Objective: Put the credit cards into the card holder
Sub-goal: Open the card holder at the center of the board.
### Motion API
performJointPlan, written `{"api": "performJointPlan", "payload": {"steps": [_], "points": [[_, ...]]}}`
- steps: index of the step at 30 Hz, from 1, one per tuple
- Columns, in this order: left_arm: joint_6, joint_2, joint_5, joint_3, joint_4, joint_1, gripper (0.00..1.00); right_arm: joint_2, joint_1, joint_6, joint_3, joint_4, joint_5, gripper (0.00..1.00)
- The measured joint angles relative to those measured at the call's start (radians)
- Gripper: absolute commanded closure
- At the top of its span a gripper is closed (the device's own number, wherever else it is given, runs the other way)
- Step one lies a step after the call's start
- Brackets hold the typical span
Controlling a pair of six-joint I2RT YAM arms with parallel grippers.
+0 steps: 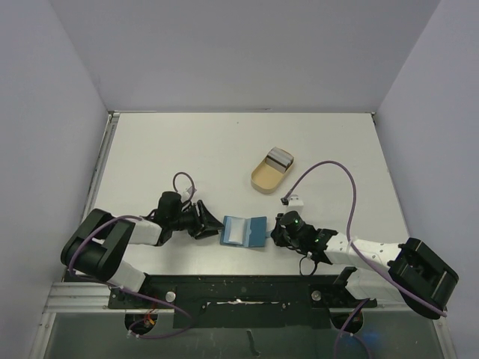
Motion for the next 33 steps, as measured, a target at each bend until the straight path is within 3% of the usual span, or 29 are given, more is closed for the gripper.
{"api": "performJointPlan", "payload": {"steps": [6, 14, 23, 33], "points": [[-0.049, 0.058, 0.016, -0.002, 0.098, -0.023, 0.55, 0.0, 0.0, 0.004, -0.005, 0.013, 0.0, 1.0], [-0.207, 0.161, 0.03, -0.05, 0.356, -0.077, 0.55, 0.0, 0.0, 0.011, -0.011, 0.026, 0.0, 1.0], [-0.379, 0.175, 0.04, -0.094, 0.608, -0.1, 0.59, 0.0, 0.0, 0.019, -0.013, 0.03, 0.0, 1.0], [-0.441, 0.254, 0.029, -0.11, 0.76, -0.136, 0.63, 0.0, 0.0, 0.019, -0.013, 0.031, 0.0, 1.0]]}}
